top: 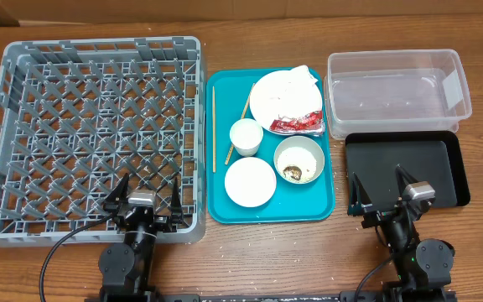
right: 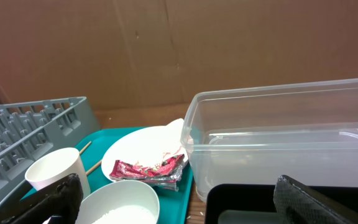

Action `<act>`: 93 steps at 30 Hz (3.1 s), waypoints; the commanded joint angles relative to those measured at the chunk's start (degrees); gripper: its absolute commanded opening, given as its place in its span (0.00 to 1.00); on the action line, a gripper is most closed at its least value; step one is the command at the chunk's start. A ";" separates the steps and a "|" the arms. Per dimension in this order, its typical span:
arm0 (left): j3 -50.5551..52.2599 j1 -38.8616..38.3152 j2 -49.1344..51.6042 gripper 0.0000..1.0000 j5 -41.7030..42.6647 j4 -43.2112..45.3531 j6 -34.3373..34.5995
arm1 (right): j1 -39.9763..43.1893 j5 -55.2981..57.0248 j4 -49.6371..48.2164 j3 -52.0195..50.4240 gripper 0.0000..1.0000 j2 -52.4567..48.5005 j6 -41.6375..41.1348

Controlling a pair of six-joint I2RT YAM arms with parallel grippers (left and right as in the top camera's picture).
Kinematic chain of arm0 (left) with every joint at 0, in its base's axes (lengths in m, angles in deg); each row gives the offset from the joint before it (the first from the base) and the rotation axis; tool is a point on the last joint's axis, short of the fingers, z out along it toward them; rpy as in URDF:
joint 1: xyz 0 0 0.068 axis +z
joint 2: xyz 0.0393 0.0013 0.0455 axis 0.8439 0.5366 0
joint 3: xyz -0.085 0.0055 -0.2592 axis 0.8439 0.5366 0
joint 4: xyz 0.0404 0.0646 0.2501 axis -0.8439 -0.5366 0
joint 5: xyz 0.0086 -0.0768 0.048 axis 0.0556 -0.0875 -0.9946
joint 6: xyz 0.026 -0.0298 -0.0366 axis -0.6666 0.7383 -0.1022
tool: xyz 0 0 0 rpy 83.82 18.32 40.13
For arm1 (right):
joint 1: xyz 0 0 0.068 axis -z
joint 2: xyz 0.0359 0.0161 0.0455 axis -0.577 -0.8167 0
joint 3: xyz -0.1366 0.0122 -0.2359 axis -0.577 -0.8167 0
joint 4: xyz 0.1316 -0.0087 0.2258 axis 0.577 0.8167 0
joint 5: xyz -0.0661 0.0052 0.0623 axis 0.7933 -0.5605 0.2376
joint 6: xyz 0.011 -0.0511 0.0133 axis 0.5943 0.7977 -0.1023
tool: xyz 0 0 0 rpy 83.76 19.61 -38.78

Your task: Sort waste into correct bins and load items into the dishwasher

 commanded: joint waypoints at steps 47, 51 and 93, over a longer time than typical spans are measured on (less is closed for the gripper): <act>0.35 0.26 -0.61 1.00 0.15 0.07 -0.70 | 0.17 0.13 -0.33 -0.61 1.00 0.57 0.02; 0.35 0.26 -0.61 1.00 0.15 0.07 -0.70 | 0.17 0.13 -0.33 -0.61 1.00 0.57 0.02; 0.35 0.26 -0.61 1.00 0.15 0.07 -0.70 | 0.11 -9.66 3.48 37.86 1.00 -29.20 0.20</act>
